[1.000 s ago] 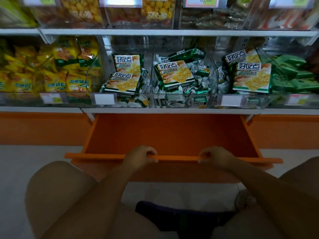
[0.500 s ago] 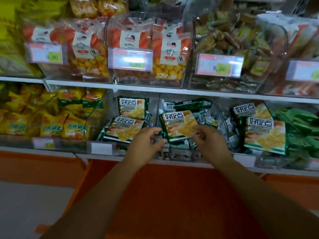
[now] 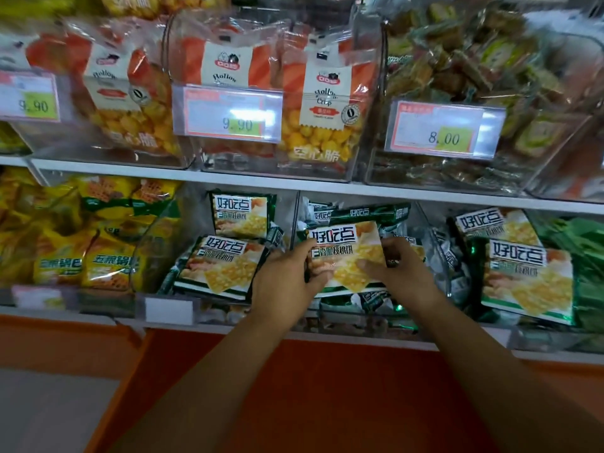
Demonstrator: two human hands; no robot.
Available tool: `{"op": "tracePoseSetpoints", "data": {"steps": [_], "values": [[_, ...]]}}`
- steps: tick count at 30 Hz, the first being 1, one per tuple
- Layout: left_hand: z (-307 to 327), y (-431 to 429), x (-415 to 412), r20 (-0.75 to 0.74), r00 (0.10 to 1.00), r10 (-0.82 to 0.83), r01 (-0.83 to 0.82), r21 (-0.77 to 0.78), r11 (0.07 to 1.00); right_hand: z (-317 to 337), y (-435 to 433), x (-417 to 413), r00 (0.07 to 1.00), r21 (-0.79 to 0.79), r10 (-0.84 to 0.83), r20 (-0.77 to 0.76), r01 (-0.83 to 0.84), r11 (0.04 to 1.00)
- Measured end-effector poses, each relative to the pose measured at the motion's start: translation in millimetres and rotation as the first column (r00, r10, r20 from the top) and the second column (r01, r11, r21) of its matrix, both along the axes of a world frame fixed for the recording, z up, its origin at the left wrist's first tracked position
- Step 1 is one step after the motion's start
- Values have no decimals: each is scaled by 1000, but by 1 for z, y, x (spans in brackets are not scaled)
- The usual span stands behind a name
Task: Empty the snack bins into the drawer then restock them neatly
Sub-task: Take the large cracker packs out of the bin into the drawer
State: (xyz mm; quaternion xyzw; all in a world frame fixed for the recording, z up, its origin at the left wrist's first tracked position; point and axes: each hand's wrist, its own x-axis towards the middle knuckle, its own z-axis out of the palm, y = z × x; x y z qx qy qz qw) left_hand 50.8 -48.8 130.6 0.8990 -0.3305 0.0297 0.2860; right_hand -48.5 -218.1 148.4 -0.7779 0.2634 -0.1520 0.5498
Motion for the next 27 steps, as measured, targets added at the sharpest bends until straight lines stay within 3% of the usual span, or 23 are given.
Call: {"op": "tracePoseSetpoints", "data": {"steps": [5, 8, 11, 13, 15, 23, 27], "values": [[4, 7, -11, -212, 977, -11, -67, -354, 933, -1, 13, -23, 973, 146, -157, 171, 133, 980], [15, 15, -18, -387, 918, -91, -111, -468, 877, -1, 26, -32, 950, 173, -181, 255, 139, 975], [19, 25, -20, -557, 802, -216, -91, -472, 877, 3, 39, -30, 960, 146, -93, 265, 56, 988], [18, 32, -16, -562, 801, -207, -127, -497, 859, 8, 36, -21, 976, 62, -57, 210, 45, 997], [19, 38, -11, -560, 811, -169, -176, -510, 842, 12, 18, -6, 978, -5, -129, 162, 132, 991], [7, 57, 4, -597, 793, -124, -264, -520, 812, 22, -33, 69, 934, 237, -354, -43, 353, 905], [-5, 71, 8, -618, 781, -84, -320, -512, 798, 14, -35, 72, 928, 298, -372, -12, 358, 885]]}}
